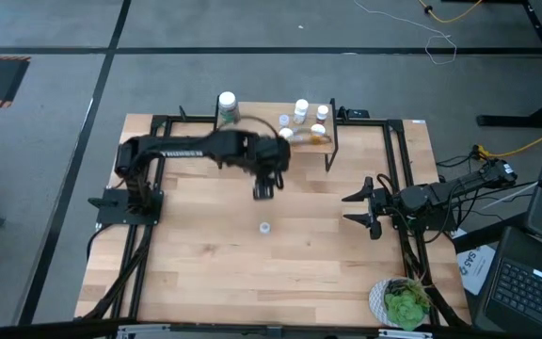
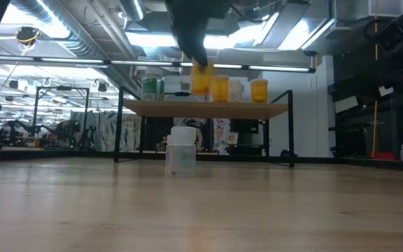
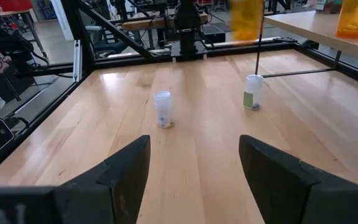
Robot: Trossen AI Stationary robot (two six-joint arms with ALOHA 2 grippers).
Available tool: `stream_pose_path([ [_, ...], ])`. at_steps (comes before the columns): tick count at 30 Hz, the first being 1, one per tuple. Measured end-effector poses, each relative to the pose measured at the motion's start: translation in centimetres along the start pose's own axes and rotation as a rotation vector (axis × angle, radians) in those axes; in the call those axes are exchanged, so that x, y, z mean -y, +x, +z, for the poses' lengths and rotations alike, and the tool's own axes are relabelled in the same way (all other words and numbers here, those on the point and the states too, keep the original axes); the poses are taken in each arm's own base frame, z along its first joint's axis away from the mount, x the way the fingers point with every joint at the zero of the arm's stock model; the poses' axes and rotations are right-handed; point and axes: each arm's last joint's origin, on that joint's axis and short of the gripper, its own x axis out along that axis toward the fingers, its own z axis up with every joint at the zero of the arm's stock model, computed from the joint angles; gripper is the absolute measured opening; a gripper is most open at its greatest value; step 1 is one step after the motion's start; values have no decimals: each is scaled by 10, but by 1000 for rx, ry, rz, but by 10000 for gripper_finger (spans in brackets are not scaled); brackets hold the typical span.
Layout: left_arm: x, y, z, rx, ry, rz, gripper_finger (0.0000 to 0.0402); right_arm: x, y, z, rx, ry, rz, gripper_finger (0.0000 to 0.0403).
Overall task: Pick and place medicine bottles onto shelf by color
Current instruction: Put the orange pill bottle on the shelf
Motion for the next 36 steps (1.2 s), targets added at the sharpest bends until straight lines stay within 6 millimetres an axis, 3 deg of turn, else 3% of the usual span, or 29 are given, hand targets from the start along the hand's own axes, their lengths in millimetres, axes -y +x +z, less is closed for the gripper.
stream_pose_path([
  [7, -70, -37, 2, -40, -49, 177, 202, 0, 0, 0, 0, 3, 0, 248],
  [13, -142, -32, -10, 40, -175, 147, 202, 0, 0, 0, 1, 4, -7, 248],
  [17, -174, -23, -15, 108, -196, 149, 202, 0, 0, 0, 1, 4, -7, 248],
  [26, -195, 18, -21, 67, -199, 111, 202, 0, 0, 0, 1, 4, -8, 248],
  [36, -196, 22, -21, 57, -150, 125, 202, 0, 0, 0, 2, 4, -9, 248],
])
